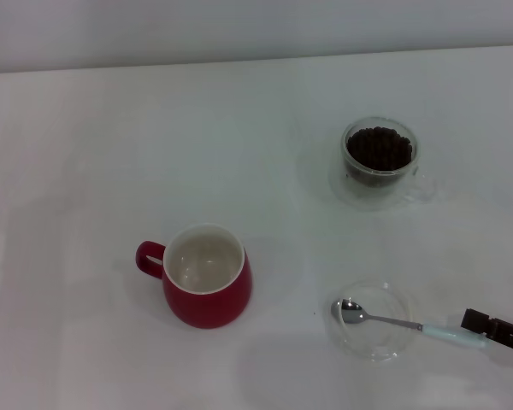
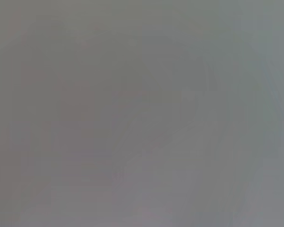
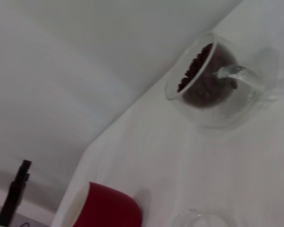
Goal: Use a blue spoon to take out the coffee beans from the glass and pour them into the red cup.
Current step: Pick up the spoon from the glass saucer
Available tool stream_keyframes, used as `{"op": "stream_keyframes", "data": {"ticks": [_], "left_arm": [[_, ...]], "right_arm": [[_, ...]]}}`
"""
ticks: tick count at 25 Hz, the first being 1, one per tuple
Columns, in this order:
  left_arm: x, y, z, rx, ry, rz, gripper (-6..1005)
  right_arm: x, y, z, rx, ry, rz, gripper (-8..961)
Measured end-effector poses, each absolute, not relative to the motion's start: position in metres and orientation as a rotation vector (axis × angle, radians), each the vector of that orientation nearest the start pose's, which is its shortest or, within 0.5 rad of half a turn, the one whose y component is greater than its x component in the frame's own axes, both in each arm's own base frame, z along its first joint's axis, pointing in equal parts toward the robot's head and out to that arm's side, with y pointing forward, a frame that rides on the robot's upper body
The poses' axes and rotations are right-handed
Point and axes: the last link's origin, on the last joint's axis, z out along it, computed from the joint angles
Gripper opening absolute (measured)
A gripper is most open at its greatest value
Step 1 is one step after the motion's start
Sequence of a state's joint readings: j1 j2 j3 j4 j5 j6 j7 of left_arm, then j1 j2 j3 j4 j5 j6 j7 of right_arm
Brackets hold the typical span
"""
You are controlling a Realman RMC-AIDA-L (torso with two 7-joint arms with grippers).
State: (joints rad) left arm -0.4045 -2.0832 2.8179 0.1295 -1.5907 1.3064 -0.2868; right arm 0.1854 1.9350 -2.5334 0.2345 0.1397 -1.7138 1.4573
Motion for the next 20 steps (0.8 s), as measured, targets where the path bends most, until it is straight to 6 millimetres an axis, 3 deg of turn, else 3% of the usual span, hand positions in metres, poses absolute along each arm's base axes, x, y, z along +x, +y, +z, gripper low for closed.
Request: {"op": "stream_keyframes", "data": {"ticks": [20], "left_arm": [[-0.3542, 0.3054, 0.0091, -1.323, -0.703, -0.829, 790]], "right_arm": [[0.3987, 0.1403, 0.0174, -2.043, 1.731, 0.986, 301]]}}
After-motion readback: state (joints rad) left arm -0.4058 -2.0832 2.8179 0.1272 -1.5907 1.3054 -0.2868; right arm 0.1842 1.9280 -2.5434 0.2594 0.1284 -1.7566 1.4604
